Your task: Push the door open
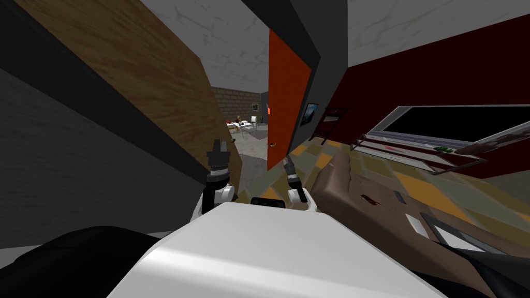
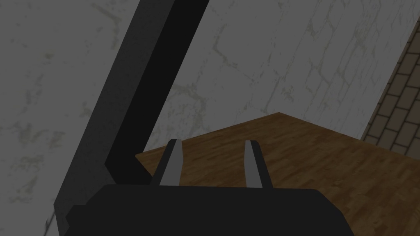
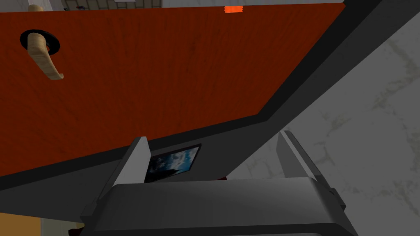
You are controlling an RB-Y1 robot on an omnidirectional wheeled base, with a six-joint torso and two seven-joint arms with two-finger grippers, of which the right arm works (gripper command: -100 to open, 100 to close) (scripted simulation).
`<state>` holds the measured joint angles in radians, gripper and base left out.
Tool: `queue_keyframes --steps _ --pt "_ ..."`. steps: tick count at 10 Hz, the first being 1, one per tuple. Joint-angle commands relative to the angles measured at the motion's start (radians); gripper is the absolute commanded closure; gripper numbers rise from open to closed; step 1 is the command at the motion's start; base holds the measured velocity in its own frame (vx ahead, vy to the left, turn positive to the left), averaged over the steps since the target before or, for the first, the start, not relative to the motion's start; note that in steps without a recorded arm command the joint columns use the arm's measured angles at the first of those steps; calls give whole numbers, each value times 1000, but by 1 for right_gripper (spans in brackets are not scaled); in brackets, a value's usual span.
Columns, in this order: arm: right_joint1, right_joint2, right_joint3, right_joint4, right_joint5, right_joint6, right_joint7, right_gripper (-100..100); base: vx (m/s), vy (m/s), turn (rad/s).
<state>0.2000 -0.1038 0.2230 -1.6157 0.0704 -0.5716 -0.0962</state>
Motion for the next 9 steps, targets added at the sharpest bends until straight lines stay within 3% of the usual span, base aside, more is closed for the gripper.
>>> queue_keyframes --steps 1,9 --pt "-15 -3 8 32 3 -5 -7 -100 94 -50 27" --pt "-77 -5 55 198 21 -48 -31 -100 93 -54 28"
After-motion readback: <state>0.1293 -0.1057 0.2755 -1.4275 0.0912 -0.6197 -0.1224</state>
